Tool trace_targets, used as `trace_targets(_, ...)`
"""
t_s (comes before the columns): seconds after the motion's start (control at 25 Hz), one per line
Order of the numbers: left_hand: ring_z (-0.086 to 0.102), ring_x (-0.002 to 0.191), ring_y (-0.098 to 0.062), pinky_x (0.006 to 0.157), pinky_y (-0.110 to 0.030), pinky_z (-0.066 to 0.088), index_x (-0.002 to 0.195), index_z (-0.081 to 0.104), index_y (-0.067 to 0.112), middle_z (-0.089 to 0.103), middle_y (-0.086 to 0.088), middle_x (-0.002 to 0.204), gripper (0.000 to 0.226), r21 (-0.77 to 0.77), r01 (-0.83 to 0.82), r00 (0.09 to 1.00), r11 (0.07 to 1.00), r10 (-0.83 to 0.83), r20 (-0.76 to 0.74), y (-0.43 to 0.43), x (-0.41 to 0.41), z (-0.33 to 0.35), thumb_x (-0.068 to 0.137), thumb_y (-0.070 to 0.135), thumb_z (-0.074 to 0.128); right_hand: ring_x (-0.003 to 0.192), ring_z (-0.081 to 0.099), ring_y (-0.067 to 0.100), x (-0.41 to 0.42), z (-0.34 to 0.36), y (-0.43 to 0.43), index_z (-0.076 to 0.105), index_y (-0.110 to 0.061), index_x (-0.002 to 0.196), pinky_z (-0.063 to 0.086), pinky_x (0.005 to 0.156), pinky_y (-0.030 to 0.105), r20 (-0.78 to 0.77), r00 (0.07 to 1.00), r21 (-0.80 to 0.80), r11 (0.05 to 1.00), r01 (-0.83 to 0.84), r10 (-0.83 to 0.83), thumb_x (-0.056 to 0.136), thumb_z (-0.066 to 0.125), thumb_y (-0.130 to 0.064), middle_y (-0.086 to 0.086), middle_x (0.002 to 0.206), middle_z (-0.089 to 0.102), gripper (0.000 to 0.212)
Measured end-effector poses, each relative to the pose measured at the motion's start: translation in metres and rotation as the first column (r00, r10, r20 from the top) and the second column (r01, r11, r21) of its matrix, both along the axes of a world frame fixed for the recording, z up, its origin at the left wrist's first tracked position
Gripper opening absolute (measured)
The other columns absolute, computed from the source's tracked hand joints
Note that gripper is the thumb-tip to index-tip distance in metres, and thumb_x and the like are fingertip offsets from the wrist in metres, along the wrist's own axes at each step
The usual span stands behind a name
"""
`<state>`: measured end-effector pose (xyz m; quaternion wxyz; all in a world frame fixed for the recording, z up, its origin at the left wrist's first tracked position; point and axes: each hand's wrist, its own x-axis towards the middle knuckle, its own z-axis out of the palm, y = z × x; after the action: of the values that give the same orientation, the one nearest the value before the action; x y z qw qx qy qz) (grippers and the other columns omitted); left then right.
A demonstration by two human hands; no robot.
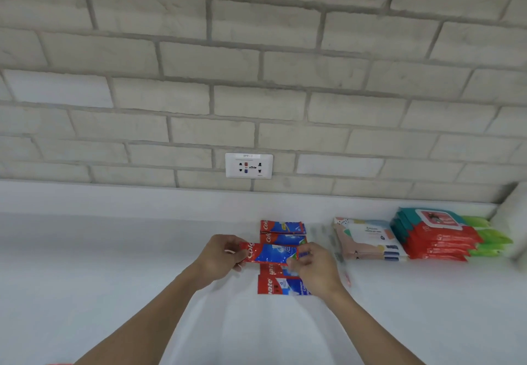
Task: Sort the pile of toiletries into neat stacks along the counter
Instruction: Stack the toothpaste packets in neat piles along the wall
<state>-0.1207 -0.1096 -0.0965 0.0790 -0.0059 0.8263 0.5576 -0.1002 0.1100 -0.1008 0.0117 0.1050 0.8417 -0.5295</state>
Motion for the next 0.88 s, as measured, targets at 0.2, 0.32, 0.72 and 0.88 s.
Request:
trace_targets(0.2, 0.069, 0.076, -0.017, 0.079, -0.034, 0.059, 0.117, 0.065, 0.010, 0.070, -0.006, 0.093, 0.027, 0.013, -0.087, 0.996, 0.996, 0.087, 0.020, 0.030, -0.034, -0.010, 0.090, 0.014, 0.064, 0.075, 0.062, 0.004, -0.032, -0.002, 0.018, 0.053, -0.020, 0.101, 0.049, 0.058, 0.017, -0.040, 0.999, 0.150, 0.988, 0.034, -0.028, 0.089, 0.068, -0.022, -0.005, 0.092, 0.066, 0.019)
trace_targets(0.32, 0.070, 0.082, -0.016, 0.074, -0.025, 0.057, 0.129, 0.057, 0.012, 0.069, -0.001, 0.094, 0.042, -0.023, -0.174, 0.984, 0.984, 0.175, 0.041, 0.046, -0.055, -0.020, 0.088, 0.020, 0.067, 0.081, 0.064, 0.009, -0.053, -0.006, 0.023, 0.050, -0.021, 0.113, 0.053, 0.058, 0.022, -0.055, 0.998, 0.214, 0.976, 0.031, -0.019, 0.093, 0.063, -0.024, -0.006, 0.097, 0.063, 0.024)
trace_targets(0.72, 0.063, 0.078, -0.009, 0.058, -0.009, 0.043, 0.097, 0.062, 0.013, 0.070, -0.002, 0.095, 0.024, -0.220, -0.297, 0.955, 0.929, 0.284, -0.088, 0.067, -0.081, -0.046, 0.082, 0.027, 0.074, 0.104, 0.059, 0.018, -0.087, -0.024, 0.023, 0.054, -0.019, 0.115, 0.050, 0.087, 0.032, -0.101, 0.994, 0.682, 0.731, 0.034, 0.047, 0.095, 0.055, -0.034, -0.001, 0.113, 0.066, 0.025)
trace_targets(0.88, 0.063, 0.084, -0.011, 0.063, -0.012, 0.045, 0.103, 0.062, 0.012, 0.068, -0.001, 0.100, 0.029, -0.278, -0.251, 0.968, 0.927, 0.236, -0.085, 0.069, -0.081, -0.049, 0.083, 0.031, 0.072, 0.114, 0.052, 0.023, -0.086, -0.024, 0.019, 0.050, -0.016, 0.121, 0.042, 0.094, 0.032, -0.019, 0.999, 0.765, 0.643, -0.006, 0.033, 0.095, 0.057, -0.030, 0.003, 0.122, 0.058, 0.030)
